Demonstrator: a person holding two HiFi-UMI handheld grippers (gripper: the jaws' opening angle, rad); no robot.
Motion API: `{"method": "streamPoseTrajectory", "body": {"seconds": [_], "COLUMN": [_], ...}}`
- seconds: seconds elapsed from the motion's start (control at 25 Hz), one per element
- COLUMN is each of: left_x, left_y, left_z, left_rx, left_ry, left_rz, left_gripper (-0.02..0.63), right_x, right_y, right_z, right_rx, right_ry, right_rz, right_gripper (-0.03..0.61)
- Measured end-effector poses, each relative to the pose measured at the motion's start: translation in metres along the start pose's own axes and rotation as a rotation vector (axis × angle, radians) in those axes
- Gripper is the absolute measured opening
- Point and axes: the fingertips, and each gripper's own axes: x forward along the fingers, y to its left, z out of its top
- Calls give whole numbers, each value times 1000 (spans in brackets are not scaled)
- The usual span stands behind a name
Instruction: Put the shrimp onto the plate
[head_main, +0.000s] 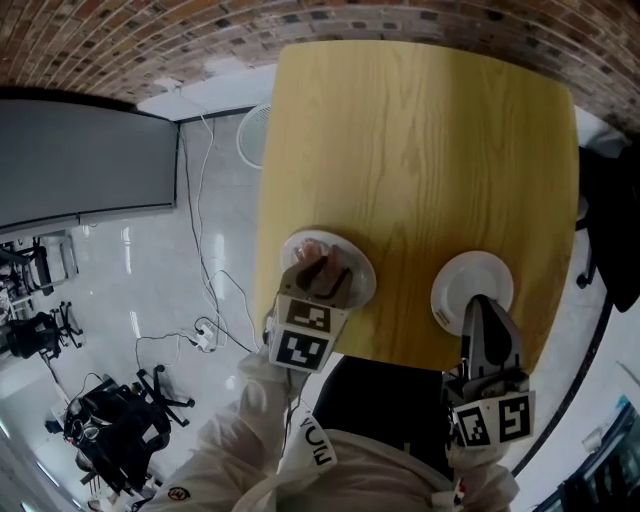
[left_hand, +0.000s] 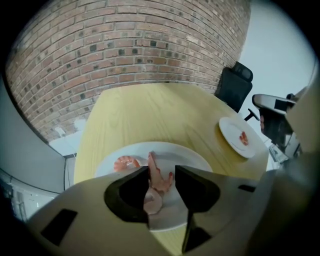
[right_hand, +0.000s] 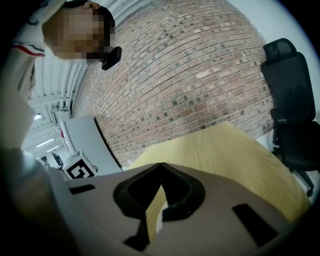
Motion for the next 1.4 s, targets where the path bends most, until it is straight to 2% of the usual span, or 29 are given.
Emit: {"method": "streamPoseTrajectory", "body": {"seconds": [0.08,0.6,0.96,1.4], "left_x": [0,-6,-20,-12], "left_y": [-1,-1,-13,-86], "left_z": [1,3,16,50], "left_rx": [-4,-15,15,199], "left_ry": [-7,-45,-84,-113], "left_rz": [-3,-18,-38,-117], "left_gripper": [156,152,152,153], "right_x": [-1,-7,-15,-61], "right_y": [-3,-5,-11,-61], "right_z": [0,-3,-1,7], "right_rx": [3,16,24,67], "right_ry": [-2,-4,-23,-84], "right_rz": [-2,-21,-47,-159], "right_gripper": [25,25,25,25]}}
